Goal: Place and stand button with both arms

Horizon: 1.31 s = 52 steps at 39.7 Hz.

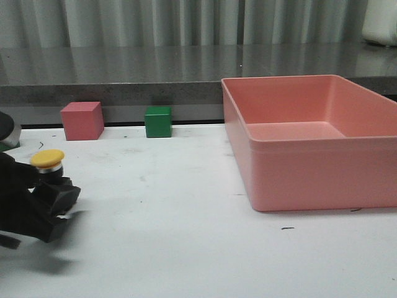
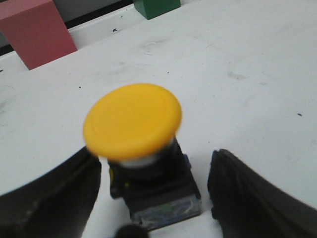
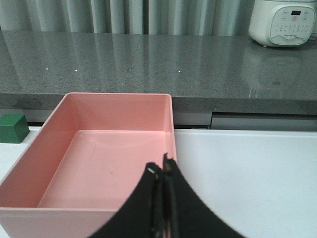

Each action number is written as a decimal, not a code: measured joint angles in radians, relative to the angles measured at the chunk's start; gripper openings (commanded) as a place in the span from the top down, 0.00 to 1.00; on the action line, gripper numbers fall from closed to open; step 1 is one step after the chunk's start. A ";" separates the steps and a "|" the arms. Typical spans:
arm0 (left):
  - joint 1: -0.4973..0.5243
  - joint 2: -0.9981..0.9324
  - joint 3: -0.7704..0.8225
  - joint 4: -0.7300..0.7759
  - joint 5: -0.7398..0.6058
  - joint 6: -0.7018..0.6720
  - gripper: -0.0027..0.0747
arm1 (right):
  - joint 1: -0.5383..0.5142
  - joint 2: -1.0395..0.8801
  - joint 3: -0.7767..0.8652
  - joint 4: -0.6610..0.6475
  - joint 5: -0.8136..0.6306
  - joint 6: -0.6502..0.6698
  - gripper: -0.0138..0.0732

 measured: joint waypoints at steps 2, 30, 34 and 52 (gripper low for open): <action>0.000 0.000 0.002 0.000 0.000 0.000 0.37 | 0.000 0.000 0.000 0.000 0.000 0.000 0.92; 0.000 -0.384 0.107 0.012 0.029 -0.083 0.31 | 0.000 0.000 0.000 0.000 0.000 0.000 0.92; 0.000 -0.505 0.107 0.012 0.133 -0.089 0.31 | 0.000 0.000 0.000 0.000 0.000 0.000 0.92; -0.020 -1.028 -0.197 0.012 1.084 -0.133 0.38 | 0.000 0.000 0.000 0.000 0.000 0.000 0.92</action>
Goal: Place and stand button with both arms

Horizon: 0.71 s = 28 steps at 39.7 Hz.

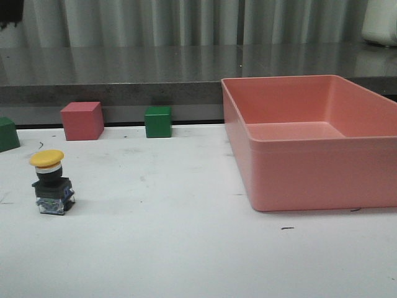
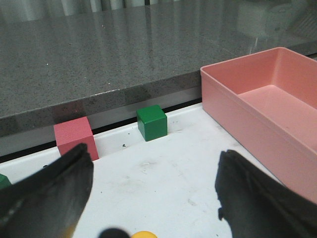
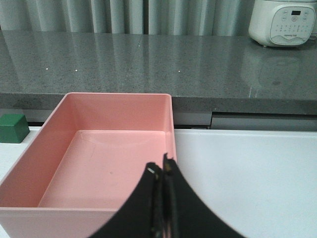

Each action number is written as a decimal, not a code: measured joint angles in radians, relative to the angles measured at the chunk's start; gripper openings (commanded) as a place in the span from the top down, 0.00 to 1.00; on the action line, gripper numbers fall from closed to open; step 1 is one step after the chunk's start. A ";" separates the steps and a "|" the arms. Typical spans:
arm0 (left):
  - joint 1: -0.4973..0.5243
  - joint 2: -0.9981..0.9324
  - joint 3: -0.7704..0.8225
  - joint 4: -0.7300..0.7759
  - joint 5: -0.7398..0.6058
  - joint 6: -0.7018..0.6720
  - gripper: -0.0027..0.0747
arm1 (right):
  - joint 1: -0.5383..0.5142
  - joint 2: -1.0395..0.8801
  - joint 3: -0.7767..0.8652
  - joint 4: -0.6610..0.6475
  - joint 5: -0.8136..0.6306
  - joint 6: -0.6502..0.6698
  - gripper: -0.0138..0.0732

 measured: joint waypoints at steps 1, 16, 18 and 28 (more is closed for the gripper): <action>-0.002 -0.023 -0.020 0.000 0.049 0.000 0.40 | 0.000 0.000 0.000 0.000 0.000 0.000 0.92; -0.002 -0.276 -0.113 0.000 0.350 0.000 0.86 | 0.000 0.000 0.000 0.000 0.000 0.000 0.92; -0.002 -0.312 -0.113 0.000 0.355 0.000 0.90 | 0.000 0.000 0.000 0.000 0.000 0.000 0.92; -0.002 -0.442 -0.116 0.000 0.448 0.000 0.99 | 0.000 0.000 0.000 0.000 0.000 0.000 0.92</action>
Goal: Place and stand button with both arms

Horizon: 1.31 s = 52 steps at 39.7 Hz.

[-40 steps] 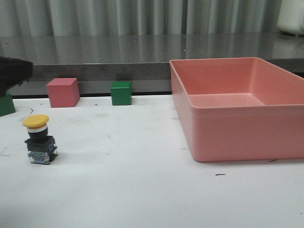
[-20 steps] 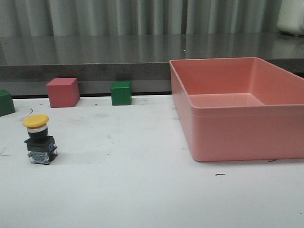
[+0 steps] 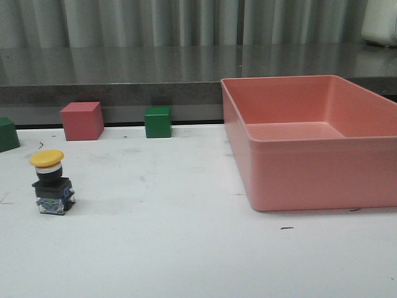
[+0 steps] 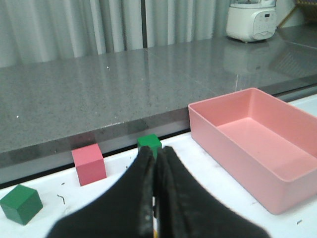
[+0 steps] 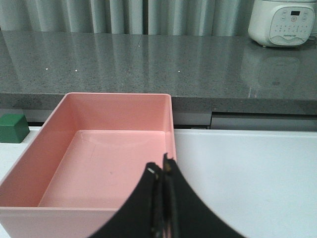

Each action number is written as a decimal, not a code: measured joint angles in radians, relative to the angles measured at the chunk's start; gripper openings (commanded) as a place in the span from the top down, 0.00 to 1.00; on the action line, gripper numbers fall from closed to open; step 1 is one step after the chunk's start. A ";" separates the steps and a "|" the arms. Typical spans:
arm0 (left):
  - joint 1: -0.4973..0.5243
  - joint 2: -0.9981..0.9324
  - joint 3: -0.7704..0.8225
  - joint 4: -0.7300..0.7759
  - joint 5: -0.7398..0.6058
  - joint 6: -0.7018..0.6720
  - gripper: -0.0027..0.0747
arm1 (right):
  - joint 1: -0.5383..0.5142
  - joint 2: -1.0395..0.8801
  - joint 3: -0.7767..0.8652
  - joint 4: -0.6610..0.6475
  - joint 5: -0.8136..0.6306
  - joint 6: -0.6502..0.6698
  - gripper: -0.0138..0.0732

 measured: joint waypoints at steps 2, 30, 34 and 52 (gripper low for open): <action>0.000 -0.017 0.000 0.000 0.044 0.000 0.99 | 0.000 0.000 0.000 0.000 0.000 0.000 0.92; 0.000 -0.123 0.000 -0.045 0.198 0.000 0.99 | 0.000 0.000 0.000 0.000 0.000 0.000 0.92; 0.000 -0.123 0.000 -0.045 0.198 0.000 0.99 | 0.000 0.000 0.000 0.000 0.000 0.000 0.92; 0.000 -0.127 0.023 -0.045 0.155 0.000 0.99 | 0.000 0.000 0.000 0.000 0.000 0.000 0.92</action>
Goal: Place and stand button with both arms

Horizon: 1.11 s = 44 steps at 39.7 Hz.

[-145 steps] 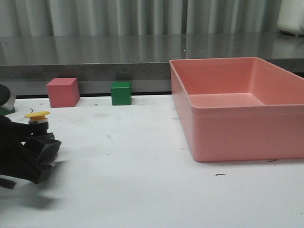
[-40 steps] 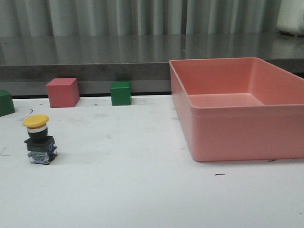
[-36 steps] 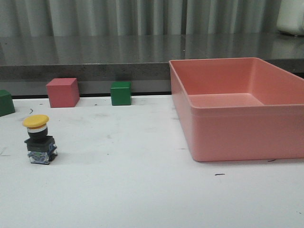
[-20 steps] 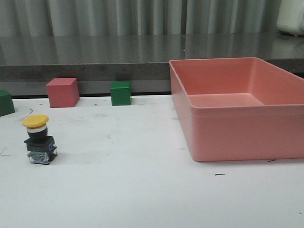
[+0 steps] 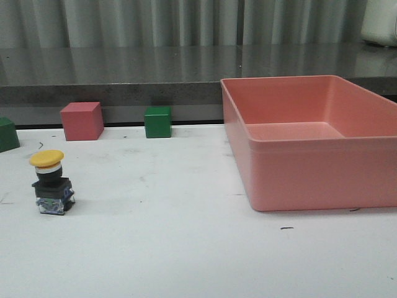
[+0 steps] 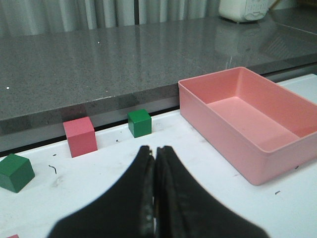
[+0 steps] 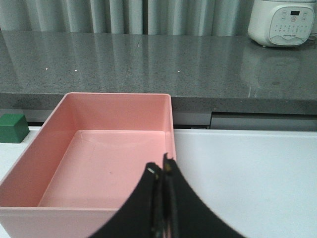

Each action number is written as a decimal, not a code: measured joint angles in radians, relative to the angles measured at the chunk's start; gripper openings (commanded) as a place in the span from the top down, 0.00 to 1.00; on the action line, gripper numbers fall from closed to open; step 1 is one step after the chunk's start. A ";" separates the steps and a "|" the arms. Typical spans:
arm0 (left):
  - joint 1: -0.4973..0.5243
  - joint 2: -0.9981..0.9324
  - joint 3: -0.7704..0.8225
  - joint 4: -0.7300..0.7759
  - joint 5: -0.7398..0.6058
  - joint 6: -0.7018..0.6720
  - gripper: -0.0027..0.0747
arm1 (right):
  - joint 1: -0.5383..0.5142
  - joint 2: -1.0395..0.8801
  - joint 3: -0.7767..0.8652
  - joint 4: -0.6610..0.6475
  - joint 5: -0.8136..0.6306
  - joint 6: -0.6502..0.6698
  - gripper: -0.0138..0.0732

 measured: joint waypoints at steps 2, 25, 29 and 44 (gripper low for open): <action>0.000 -0.008 0.028 0.000 -0.043 0.000 0.99 | 0.000 0.000 0.000 0.000 0.000 0.000 0.92; 0.346 -0.341 0.502 -0.004 -0.258 0.000 0.99 | 0.000 0.000 0.000 0.000 0.000 0.000 0.92; 0.392 -0.343 0.543 -0.014 -0.262 0.000 0.99 | 0.000 0.000 0.000 0.000 0.000 0.000 0.92; 0.435 -0.343 0.616 -0.026 -0.353 0.000 0.99 | 0.000 0.000 0.000 0.000 0.000 0.000 0.92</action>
